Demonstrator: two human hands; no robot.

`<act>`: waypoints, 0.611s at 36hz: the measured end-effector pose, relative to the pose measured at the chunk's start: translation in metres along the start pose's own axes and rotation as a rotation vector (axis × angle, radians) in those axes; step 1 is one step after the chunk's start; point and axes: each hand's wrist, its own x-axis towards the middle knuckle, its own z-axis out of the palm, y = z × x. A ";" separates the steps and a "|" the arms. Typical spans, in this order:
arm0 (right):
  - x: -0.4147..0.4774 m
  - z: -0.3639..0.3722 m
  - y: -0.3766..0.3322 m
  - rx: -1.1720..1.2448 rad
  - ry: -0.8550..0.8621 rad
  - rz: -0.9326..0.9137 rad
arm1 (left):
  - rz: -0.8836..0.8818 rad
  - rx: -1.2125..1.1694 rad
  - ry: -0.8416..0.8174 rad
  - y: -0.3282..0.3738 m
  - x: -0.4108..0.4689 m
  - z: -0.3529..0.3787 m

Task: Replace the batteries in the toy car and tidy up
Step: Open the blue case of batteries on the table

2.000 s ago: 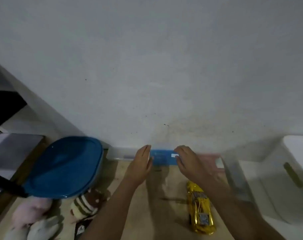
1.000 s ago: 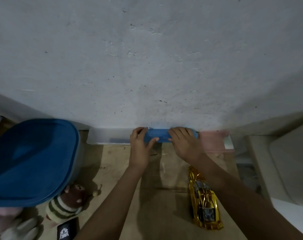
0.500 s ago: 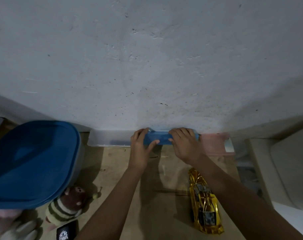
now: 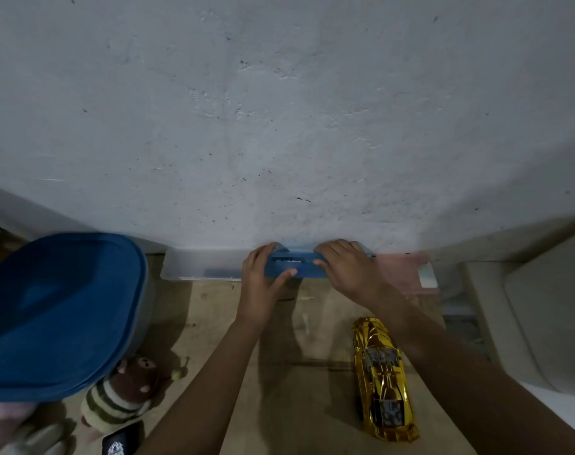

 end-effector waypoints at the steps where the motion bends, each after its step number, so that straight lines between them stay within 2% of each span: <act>1: 0.000 -0.001 0.001 -0.006 0.001 -0.006 | 0.004 -0.008 -0.007 0.000 -0.001 -0.001; 8: 0.000 -0.009 0.001 -0.009 0.055 -0.021 | -0.009 0.032 -0.156 -0.003 -0.004 -0.009; 10: 0.000 -0.011 0.000 0.001 0.068 -0.017 | 0.017 0.046 -0.155 0.003 -0.004 -0.012; 14: -0.002 -0.011 0.001 0.061 0.099 -0.018 | 0.024 -0.075 -0.102 0.010 0.001 -0.016; 20: -0.018 -0.031 -0.004 0.227 0.289 0.021 | 0.010 0.011 -0.078 0.006 0.016 -0.021; 22: -0.028 -0.042 -0.006 0.266 0.249 0.103 | 0.014 0.020 -0.095 0.007 0.018 -0.023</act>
